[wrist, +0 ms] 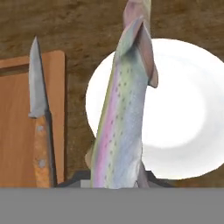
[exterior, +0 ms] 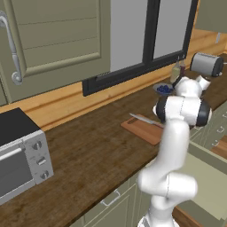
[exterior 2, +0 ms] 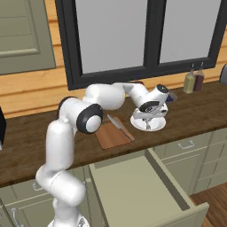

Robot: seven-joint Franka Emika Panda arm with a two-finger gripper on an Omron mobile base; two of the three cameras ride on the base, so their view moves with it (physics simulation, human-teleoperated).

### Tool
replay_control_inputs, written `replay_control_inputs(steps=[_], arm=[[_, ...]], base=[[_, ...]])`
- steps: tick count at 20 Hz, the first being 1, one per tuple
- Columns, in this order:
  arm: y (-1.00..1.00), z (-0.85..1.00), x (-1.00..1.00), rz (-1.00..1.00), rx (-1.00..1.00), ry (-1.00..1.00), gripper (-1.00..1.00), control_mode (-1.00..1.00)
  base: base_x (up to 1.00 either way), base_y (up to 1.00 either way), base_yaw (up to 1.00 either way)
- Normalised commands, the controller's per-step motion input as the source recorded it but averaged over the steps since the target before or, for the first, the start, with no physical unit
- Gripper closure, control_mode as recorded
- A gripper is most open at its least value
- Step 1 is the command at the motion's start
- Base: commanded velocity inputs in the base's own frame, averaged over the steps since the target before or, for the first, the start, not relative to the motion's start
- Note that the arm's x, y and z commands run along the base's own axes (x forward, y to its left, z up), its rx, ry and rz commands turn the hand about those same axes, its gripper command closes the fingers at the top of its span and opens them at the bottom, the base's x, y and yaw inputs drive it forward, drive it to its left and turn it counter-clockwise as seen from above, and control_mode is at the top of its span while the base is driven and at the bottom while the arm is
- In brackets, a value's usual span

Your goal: Pick up the knife from the drawer and place it on the cutting board. Then place the meat from the plate to the cutting board.

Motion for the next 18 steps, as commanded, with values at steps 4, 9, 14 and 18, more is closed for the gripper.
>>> replay_control_inputs(steps=[4,9,14,18], arm=[[0.68,0.92,-0.65,0.04,0.00,0.05,1.00,-1.00],[0.65,0.85,-0.46,0.05,-0.01,0.15,1.00,-1.00],[0.88,0.02,-0.44,0.03,-0.16,-0.01,1.00,-1.00],[0.61,-0.33,-0.15,0.00,-0.24,-0.03,1.00,-1.00]], base=[[0.00,0.00,0.00],[0.00,0.00,0.00],[0.00,0.00,0.00],[0.00,0.00,0.00]])
